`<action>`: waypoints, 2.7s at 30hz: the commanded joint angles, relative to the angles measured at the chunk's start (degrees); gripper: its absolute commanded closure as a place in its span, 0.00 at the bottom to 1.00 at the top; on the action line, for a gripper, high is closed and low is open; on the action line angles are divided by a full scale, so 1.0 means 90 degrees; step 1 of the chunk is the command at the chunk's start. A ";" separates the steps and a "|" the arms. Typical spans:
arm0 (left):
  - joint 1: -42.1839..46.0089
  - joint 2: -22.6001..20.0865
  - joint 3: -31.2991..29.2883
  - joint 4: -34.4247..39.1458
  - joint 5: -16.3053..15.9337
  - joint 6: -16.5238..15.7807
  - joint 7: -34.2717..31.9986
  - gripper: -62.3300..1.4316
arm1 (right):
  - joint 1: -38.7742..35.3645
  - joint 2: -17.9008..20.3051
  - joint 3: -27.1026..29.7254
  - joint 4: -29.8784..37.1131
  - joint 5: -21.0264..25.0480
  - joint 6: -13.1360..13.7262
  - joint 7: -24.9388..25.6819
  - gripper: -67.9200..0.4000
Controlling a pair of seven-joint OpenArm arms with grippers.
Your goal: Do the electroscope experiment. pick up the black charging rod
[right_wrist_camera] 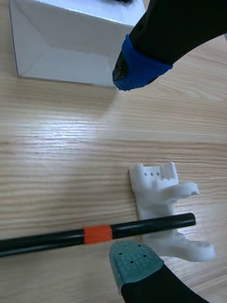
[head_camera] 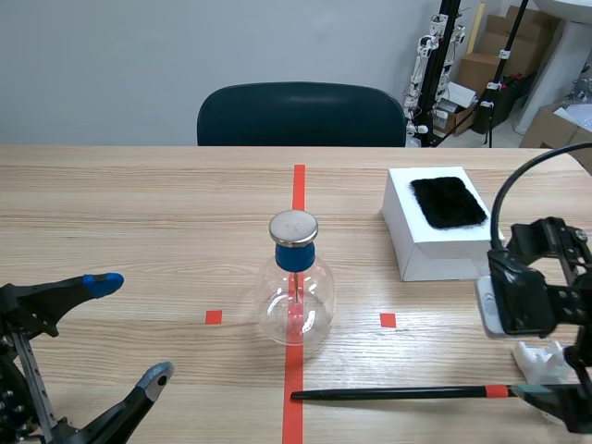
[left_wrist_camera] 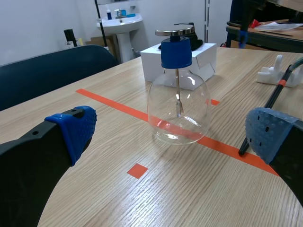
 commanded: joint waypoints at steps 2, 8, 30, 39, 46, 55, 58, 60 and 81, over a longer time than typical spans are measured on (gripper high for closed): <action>-0.0017 -0.0007 -0.0010 0.0036 -0.0049 0.0007 -0.0092 0.00 | -0.0112 -0.0272 0.0039 0.0027 -0.0427 0.0053 -0.0542 0.00; -0.0017 -0.0007 -0.0010 0.0036 -0.0049 0.0007 -0.0092 0.00 | -0.0260 -0.0695 0.0041 0.0000 -0.0763 0.0053 -0.1013 0.00; -0.0017 -0.0007 -0.0010 0.0036 -0.0049 0.0007 -0.0092 0.00 | -0.0063 -0.0716 -0.0525 -0.0002 0.0721 0.0053 -0.2327 0.00; -0.0017 -0.0007 -0.0010 0.0036 -0.0049 0.0007 -0.0095 0.00 | 0.0619 -0.0617 -0.1552 -0.0063 0.1610 0.0053 -0.3271 0.00; -0.0017 -0.0007 -0.0010 0.0036 -0.0049 0.0007 -0.0092 0.00 | 0.1098 -0.0124 -0.2336 -0.0146 0.1797 0.0053 -0.2761 0.00; -0.0017 -0.0007 -0.0010 0.0036 -0.0049 0.0007 -0.0100 0.00 | 0.1331 0.0022 -0.2385 -0.0515 0.1489 0.0053 -0.1838 0.00; -0.0017 -0.0007 -0.0010 0.0036 -0.0049 0.0007 -0.0095 0.00 | 0.1331 -0.0051 -0.2385 -0.0712 0.1287 0.0053 -0.1690 0.00; -0.0017 -0.0007 -0.0010 0.0036 -0.0049 0.0007 -0.0095 0.00 | 0.1333 -0.0097 -0.2385 -0.0809 0.1168 0.0053 -0.1559 0.00; -0.0017 -0.0007 -0.0010 0.0036 -0.0049 0.0007 -0.0095 0.00 | 0.1418 -0.0117 -0.2392 -0.0843 0.1744 0.0053 -0.1275 0.00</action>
